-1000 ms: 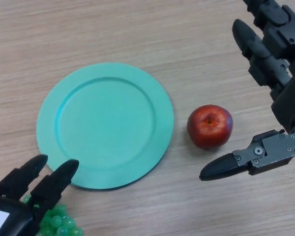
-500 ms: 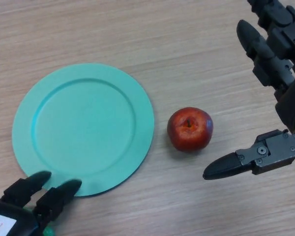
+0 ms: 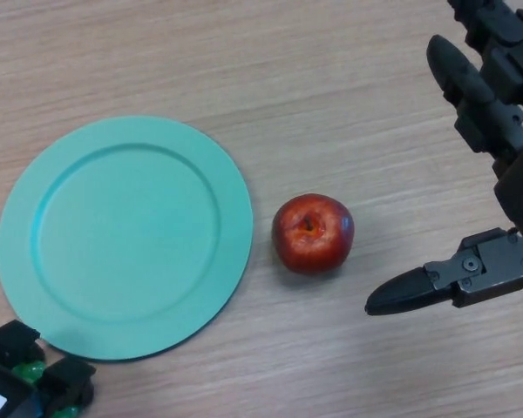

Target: Pick up the green grapes and place it on the plate

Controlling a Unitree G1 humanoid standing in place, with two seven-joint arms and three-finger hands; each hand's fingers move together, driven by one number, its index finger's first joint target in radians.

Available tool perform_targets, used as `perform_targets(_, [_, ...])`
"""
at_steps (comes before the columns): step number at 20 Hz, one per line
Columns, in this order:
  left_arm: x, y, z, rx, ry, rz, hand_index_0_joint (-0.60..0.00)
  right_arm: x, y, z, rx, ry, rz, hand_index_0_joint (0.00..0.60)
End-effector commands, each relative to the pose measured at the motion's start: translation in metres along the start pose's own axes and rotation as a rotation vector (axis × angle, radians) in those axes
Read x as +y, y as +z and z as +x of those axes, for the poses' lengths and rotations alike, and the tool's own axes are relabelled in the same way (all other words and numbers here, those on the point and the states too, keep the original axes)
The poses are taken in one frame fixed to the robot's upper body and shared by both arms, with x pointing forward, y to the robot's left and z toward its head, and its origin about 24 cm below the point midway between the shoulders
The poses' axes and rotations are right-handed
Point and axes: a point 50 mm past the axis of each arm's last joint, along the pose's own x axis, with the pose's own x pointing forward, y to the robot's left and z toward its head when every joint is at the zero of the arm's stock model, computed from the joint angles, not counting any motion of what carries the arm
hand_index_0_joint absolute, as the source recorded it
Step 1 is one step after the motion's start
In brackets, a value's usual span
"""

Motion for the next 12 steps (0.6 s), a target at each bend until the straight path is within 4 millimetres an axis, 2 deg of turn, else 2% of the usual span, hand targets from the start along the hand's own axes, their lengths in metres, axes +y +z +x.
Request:
perform_targets(1, [0.029, -0.022, -0.013, 0.039, 0.161, 0.133, -0.600, -0.009, 0.031, -0.005, -0.220, -0.049, -0.016, 0.000])
perform_targets(5, [0.060, -0.027, -0.013, 0.038, 0.316, 0.123, -0.600, -0.009, 0.032, -0.005, -0.226, -0.047, -0.015, 0.000])
perform_targets(10, [0.118, -0.026, -0.021, 0.029, 0.508, 0.045, -0.600, -0.008, 0.032, -0.004, -0.229, -0.044, -0.015, 0.000])
perform_targets(12, [0.133, -0.032, -0.016, 0.034, 0.558, 0.054, -0.600, -0.007, 0.032, -0.004, -0.227, -0.043, -0.014, 0.000])
